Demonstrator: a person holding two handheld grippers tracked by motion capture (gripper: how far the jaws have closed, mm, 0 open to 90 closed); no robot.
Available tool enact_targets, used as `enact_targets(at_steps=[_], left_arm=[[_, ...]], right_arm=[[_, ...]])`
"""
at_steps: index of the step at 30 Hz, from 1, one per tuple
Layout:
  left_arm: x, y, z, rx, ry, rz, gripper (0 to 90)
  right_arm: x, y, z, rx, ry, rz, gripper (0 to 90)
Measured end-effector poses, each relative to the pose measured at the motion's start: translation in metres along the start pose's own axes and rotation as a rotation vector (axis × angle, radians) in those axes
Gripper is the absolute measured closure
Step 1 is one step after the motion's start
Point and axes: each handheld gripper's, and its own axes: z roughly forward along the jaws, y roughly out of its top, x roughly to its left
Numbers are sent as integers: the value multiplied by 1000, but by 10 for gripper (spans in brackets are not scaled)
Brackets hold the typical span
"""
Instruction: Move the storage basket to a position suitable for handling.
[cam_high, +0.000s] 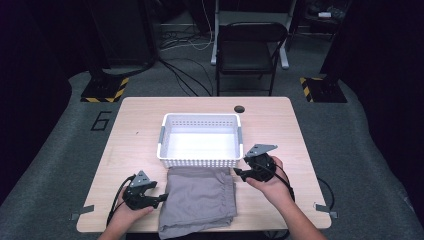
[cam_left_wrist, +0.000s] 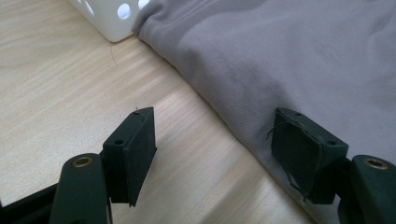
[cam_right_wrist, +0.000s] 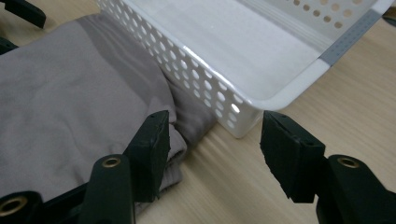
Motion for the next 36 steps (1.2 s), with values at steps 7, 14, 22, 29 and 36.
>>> enact_targets(at_steps=[7,14,22,29,36], left_arm=[[-15,5,-4,-36,-21,-28,299],[-27,8,-1,-30,-30,-13,270],[-37,9,6,10,-37,26,236],[-37,7,9,25,-46,8,246],[-38,5,12,37,-46,22,262]], right_arm=[[6,-11,11,6,28,10,407],[13,-22,26,28,63,23,396],[17,-26,45,59,101,65,334],[16,-26,60,81,101,64,304],[18,-23,79,97,78,74,302]])
